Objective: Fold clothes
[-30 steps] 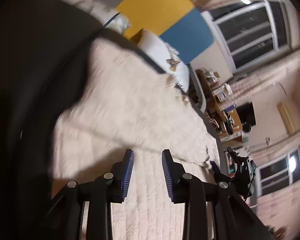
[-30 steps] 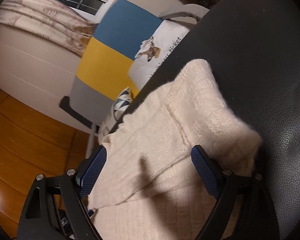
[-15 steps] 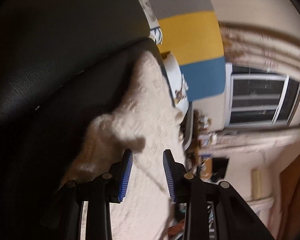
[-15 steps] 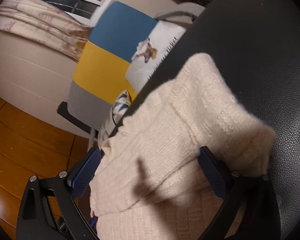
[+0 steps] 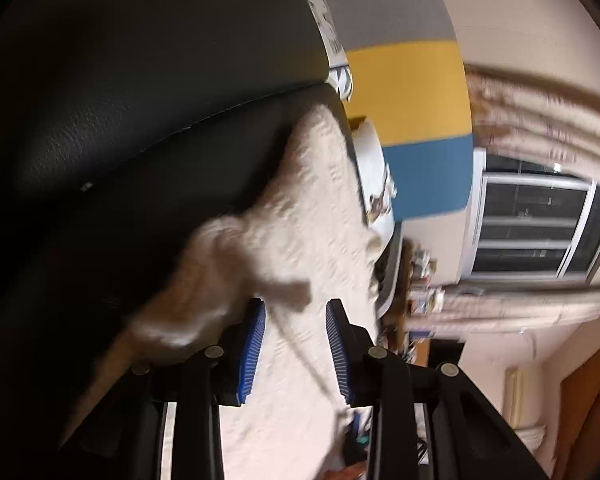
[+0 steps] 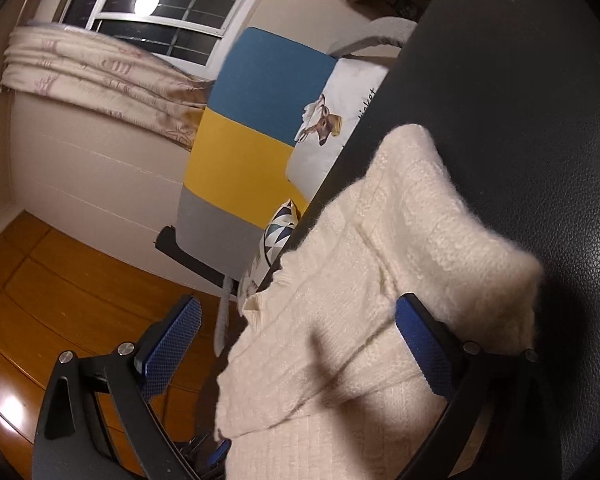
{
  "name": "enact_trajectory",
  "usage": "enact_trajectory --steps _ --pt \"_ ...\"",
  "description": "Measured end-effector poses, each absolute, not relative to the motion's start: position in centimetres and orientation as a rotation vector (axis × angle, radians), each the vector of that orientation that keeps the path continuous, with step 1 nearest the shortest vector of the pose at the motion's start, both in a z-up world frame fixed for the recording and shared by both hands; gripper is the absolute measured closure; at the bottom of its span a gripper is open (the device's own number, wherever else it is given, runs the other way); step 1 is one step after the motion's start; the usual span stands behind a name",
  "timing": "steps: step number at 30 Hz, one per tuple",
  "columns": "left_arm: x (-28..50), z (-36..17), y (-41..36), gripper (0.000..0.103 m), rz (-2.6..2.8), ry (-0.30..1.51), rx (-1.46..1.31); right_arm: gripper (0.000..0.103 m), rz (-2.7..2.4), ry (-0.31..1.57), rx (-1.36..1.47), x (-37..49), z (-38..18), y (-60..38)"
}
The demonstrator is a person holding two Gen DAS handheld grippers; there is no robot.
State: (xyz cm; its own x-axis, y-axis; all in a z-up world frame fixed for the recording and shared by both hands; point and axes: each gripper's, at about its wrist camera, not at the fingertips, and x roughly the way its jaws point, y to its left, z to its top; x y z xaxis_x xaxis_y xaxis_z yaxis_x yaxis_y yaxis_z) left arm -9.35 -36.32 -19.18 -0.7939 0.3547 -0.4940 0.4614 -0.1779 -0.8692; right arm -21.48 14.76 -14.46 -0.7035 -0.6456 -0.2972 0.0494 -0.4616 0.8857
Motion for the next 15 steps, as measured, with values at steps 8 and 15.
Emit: enact_trajectory --steps 8,15 --pt "-10.7 -17.6 -35.5 0.075 -2.231 1.796 0.972 0.003 -2.157 -1.394 0.784 -20.9 -14.7 15.1" --pt "-11.0 -17.6 -35.9 0.075 -2.294 1.671 1.011 0.078 -2.323 -1.226 1.018 -21.9 -15.1 14.6"
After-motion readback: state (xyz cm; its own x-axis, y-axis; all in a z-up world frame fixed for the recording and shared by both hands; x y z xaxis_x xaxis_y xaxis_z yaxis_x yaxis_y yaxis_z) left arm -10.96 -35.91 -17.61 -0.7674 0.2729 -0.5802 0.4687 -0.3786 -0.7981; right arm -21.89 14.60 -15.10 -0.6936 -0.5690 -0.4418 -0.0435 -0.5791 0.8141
